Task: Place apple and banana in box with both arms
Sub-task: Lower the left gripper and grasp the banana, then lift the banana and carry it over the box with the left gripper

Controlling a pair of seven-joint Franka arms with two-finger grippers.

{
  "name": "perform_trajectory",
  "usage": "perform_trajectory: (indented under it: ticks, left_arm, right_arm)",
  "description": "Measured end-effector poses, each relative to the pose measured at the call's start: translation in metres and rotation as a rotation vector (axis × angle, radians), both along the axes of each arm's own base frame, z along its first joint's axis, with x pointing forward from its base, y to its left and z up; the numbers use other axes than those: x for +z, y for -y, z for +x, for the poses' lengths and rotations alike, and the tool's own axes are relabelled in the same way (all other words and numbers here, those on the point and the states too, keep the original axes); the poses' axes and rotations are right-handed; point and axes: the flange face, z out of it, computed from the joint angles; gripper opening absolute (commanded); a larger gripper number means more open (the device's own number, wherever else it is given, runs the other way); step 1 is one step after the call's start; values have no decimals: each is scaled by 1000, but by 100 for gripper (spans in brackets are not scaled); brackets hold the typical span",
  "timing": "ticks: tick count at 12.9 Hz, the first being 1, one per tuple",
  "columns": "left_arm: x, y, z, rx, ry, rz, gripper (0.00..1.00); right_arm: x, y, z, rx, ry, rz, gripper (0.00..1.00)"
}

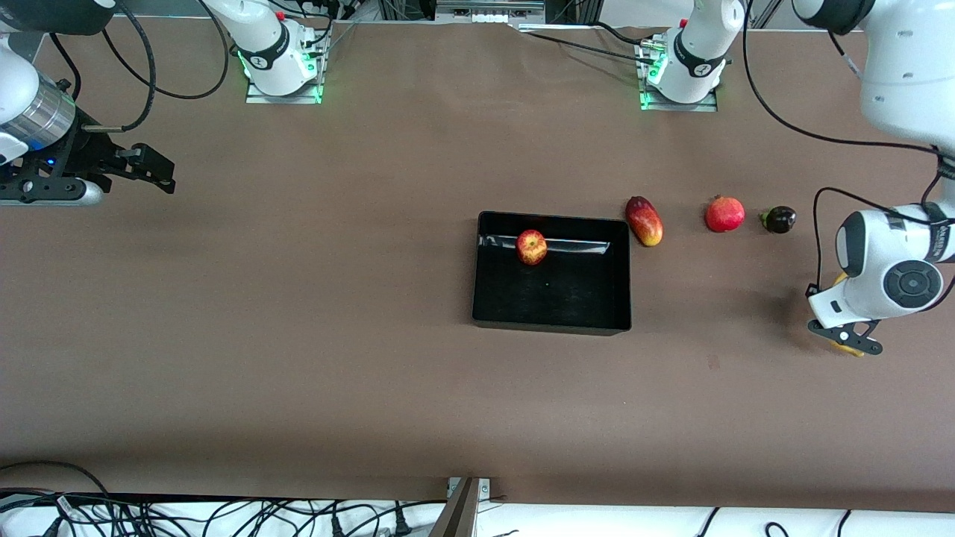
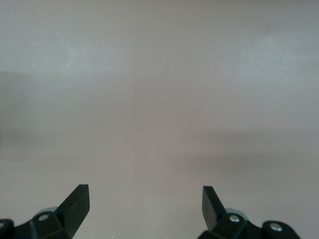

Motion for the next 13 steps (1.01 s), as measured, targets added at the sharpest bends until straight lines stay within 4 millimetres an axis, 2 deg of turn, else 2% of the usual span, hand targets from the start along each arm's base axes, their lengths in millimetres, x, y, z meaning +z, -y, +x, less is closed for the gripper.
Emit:
perform_trajectory:
  ticks: [1, 3, 4, 6, 7, 9, 13]
  left_arm:
    - [27, 19, 2, 31, -49, -28, 0]
    - [90, 75, 10, 114, -120, -107, 0]
    - [119, 109, 12, 160, -142, -140, 0]
    - [160, 183, 16, 226, -143, -175, 0]
    - [171, 219, 15, 241, -140, -198, 0]
    - [175, 285, 8, 253, -159, -281, 0]
    - [177, 378, -3, 277, -120, -371, 0]
  right_arm:
    - [0, 0, 0, 0, 0, 0, 100]
    - [0, 0, 0, 0, 0, 0, 100]
    - [0, 0, 0, 0, 0, 0, 100]
    - [0, 1, 0, -1, -1, 0, 100]
    - [0, 1, 0, -2, -1, 0, 100]
    - [-1, 1, 0, -3, -1, 0, 100]
    - [-1, 2, 1, -4, -1, 0, 100]
